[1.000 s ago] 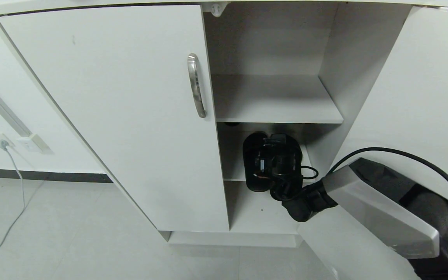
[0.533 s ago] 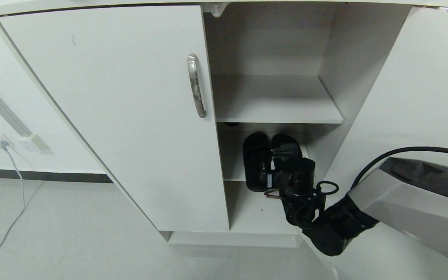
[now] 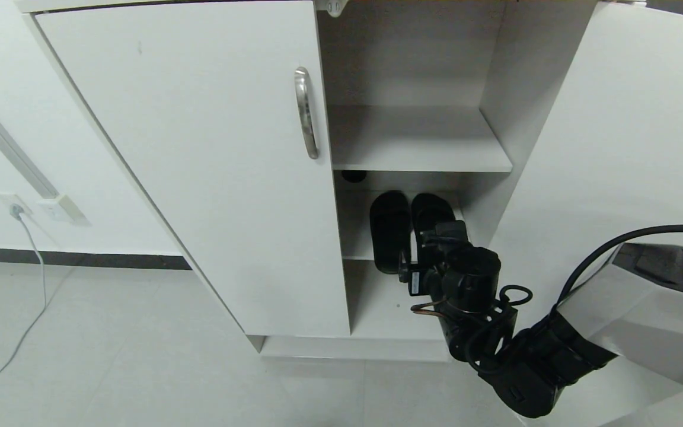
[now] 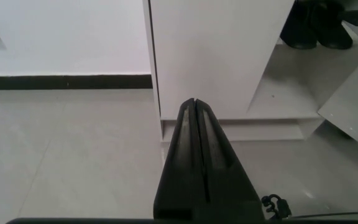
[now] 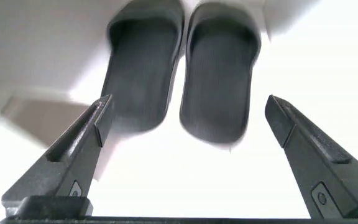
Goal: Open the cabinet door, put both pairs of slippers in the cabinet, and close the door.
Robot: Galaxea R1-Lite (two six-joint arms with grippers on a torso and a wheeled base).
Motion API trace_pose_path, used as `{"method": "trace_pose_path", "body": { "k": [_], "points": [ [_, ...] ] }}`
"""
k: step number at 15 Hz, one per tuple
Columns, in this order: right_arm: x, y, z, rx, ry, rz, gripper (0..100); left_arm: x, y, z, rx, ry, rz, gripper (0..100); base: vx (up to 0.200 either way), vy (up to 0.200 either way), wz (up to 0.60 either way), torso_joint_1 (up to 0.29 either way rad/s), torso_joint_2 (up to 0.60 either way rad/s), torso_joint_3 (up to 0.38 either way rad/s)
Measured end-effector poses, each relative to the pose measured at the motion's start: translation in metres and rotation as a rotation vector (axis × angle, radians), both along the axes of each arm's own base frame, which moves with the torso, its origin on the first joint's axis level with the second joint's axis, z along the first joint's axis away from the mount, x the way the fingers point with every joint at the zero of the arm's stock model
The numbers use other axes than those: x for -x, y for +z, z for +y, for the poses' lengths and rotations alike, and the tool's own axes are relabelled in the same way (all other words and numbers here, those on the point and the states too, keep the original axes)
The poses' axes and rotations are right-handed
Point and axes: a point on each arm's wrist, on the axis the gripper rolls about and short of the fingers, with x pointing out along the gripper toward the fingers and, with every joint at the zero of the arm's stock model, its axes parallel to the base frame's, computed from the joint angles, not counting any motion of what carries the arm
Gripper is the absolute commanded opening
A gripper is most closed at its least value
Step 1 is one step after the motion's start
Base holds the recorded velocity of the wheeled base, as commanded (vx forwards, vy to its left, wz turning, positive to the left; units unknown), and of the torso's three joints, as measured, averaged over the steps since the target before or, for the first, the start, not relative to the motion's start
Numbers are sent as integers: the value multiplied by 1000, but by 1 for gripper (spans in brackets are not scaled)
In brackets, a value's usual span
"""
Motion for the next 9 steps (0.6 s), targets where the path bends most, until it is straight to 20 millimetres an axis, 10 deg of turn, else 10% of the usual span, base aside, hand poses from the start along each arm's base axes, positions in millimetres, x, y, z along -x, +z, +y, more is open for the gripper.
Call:
{"method": "trace_pose_path", "body": {
  "k": [9],
  "points": [
    [5, -2, 0, 8, 8, 7, 100, 0, 0, 0, 1, 2, 0, 0, -22, 0, 0, 0, 0, 0]
  ]
}}
